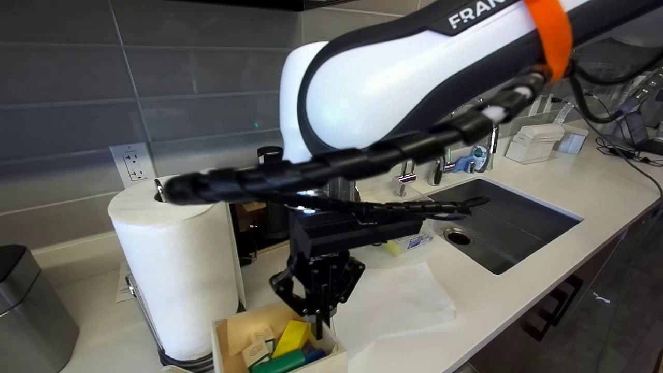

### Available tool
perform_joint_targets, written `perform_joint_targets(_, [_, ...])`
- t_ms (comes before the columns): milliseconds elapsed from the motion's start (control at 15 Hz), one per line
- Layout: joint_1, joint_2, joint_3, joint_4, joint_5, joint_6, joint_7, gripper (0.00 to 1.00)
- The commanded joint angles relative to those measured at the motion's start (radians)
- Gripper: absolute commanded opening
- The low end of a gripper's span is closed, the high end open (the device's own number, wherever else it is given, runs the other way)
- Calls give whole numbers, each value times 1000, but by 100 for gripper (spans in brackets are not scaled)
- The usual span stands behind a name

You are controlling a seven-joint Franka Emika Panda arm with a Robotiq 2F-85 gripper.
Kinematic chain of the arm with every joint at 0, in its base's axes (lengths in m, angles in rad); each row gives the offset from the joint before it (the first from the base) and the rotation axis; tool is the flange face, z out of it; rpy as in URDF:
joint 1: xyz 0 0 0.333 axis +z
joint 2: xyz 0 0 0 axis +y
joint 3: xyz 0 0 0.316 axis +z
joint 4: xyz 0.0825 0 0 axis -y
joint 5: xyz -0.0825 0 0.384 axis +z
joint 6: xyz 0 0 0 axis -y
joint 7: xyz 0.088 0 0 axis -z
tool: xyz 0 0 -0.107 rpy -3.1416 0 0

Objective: Remove the wooden box from on top of the take away pack and put it on the counter on the right

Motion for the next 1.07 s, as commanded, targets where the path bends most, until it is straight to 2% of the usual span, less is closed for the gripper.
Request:
perform_joint_targets(0, [-34,-126,-29,-143,-70,2,92,2])
perform_joint_targets(200, [-73,-161,-47,-194,-119,17,136,2])
perform_joint_targets(333, [-99,-165,-57,-189,-199,7,90,2])
perform_joint_targets(533, [-133,-134,-71,-158,-300,83,45,2])
perform_joint_targets(667, [-149,-106,-76,-139,-314,165,15,2])
perform_joint_targets(867, [-162,-40,-74,-105,-275,300,-35,2])
perform_joint_targets(933, [-162,-14,-70,-89,-252,321,-51,2])
perform_joint_targets(1000, [-156,-71,-82,-135,-281,281,-19,2])
